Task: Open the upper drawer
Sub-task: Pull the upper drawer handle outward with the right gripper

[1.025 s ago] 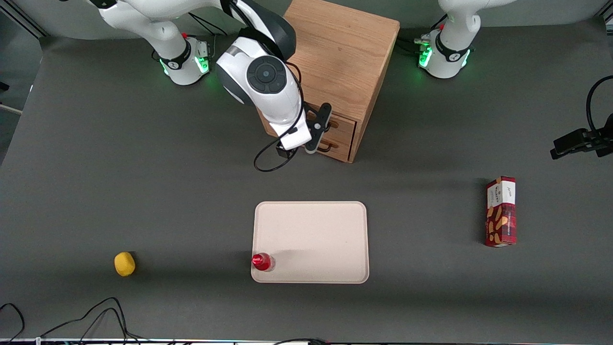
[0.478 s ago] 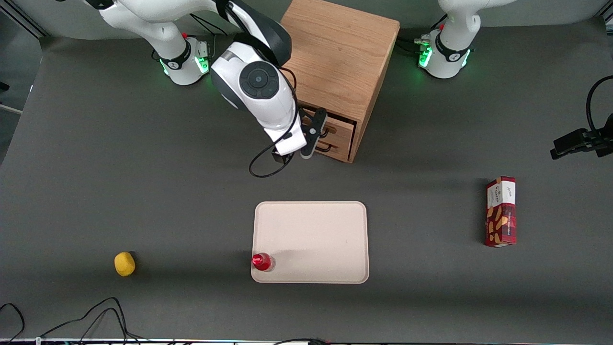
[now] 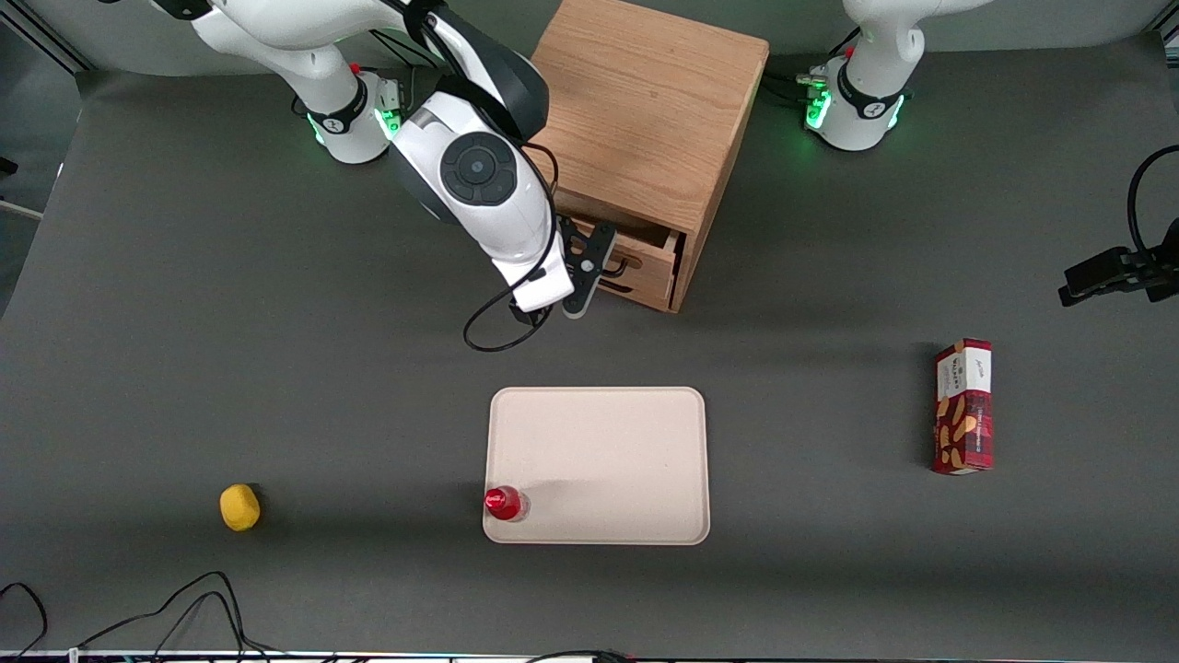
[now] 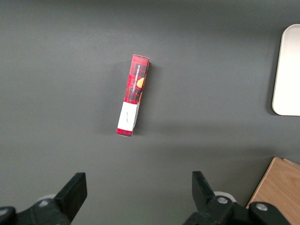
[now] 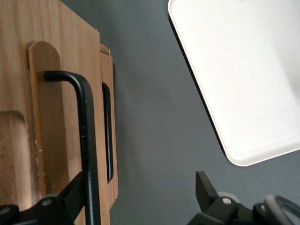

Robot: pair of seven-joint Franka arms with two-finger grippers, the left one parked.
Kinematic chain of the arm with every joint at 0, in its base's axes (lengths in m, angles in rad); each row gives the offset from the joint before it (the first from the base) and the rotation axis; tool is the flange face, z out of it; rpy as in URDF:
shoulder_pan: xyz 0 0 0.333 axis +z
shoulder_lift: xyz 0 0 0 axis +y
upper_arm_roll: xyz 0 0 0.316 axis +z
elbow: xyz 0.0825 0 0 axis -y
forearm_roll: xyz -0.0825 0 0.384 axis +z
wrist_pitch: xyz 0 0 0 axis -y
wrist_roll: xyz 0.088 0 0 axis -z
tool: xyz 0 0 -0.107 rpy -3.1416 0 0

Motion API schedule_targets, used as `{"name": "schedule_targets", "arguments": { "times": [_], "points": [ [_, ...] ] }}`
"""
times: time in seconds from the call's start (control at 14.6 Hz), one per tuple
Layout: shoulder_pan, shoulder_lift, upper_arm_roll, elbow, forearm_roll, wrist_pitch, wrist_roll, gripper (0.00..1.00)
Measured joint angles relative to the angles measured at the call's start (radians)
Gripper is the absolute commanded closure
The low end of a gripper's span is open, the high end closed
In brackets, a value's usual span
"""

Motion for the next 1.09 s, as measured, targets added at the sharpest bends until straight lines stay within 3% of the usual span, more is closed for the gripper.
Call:
{"name": "schedule_targets", "arguments": {
  "times": [1.09],
  "points": [
    [-0.071,0.062,-0.033,0.067,0.0,0.055,-0.065,0.0]
  ]
}}
